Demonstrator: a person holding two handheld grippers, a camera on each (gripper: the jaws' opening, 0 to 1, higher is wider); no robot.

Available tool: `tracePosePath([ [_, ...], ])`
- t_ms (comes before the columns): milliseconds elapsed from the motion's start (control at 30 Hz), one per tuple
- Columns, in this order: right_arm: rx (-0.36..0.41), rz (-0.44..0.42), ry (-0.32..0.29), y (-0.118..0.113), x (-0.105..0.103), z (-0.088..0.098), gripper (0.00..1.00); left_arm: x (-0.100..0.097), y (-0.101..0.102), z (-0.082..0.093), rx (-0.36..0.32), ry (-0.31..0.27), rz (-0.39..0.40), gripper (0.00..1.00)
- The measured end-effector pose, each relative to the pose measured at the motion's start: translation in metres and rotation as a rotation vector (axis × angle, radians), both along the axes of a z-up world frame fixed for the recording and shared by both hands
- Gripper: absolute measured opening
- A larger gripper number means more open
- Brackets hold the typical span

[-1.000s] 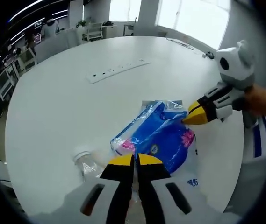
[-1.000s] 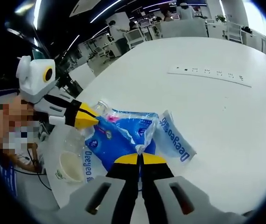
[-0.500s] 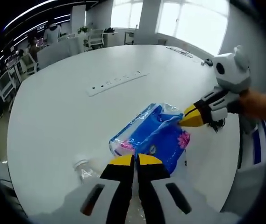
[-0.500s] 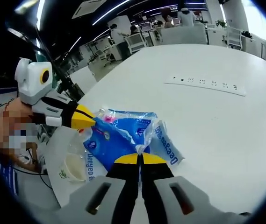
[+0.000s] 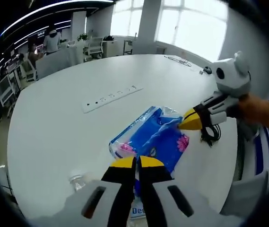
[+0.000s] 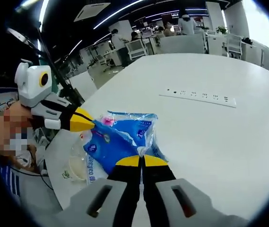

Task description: Arrange the tabletop items into an orderly group along one side of the table until the central work area is clear of visible clutter.

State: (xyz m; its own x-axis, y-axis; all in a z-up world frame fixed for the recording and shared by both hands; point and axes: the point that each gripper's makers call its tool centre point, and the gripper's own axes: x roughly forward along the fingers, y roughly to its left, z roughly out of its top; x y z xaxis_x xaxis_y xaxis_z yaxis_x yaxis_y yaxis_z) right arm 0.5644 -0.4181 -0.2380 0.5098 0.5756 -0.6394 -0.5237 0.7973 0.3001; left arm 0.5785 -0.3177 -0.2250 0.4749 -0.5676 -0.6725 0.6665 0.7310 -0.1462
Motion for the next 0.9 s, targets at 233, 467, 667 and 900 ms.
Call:
tracePosePath([
  [233, -0.005, -0.013, -0.023, -0.019, 0.001, 0.014, 0.00, 0.000, -0.019, 0.014, -0.016, -0.018, -0.015, 0.00],
  [467, -0.016, -0.038, -0.048, -0.042, 0.004, 0.026, 0.00, 0.001, -0.042, 0.027, -0.027, -0.038, -0.038, 0.00],
  [667, -0.022, -0.061, -0.062, -0.061, 0.005, 0.033, 0.00, 0.001, -0.062, 0.035, -0.037, -0.047, -0.060, 0.00],
  [900, -0.037, -0.091, -0.076, -0.084, 0.006, 0.040, 0.00, 0.004, -0.085, 0.042, -0.045, -0.057, -0.093, 0.00],
])
